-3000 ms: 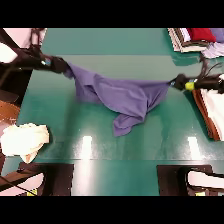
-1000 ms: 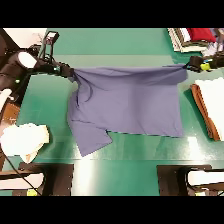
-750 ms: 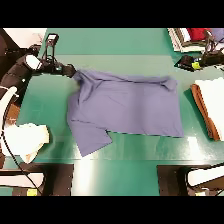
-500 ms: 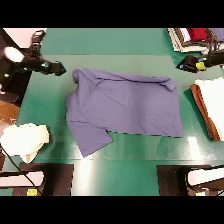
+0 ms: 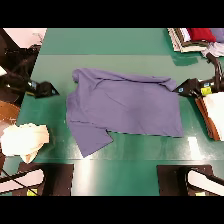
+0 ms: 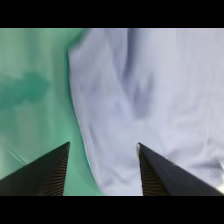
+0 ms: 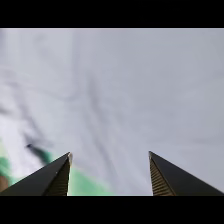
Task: Fold the shirts.
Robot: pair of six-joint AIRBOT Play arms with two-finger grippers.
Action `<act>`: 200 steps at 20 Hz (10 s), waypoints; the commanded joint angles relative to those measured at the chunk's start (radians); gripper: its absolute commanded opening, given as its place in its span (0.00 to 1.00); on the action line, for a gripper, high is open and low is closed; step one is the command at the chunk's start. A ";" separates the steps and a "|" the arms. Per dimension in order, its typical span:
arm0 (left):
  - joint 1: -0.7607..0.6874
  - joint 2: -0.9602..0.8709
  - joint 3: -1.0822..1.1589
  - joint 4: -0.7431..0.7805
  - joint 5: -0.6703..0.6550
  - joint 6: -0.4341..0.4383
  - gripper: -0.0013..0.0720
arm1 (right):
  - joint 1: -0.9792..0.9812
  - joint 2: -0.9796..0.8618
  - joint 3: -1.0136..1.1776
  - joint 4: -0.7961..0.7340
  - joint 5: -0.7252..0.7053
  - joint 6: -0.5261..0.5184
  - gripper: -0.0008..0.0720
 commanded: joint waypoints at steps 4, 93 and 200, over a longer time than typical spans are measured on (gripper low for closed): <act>0.008 0.010 -0.301 -0.056 0.087 0.000 0.71 | -0.008 0.189 -0.165 0.068 0.001 -0.006 0.77; -0.101 0.074 0.152 -0.249 0.164 0.087 0.05 | -0.005 -0.142 0.414 -0.382 -0.056 0.074 0.04; -0.050 0.782 -0.421 -0.162 -0.188 -0.179 0.05 | -0.280 0.598 -0.369 -0.478 0.150 0.092 0.03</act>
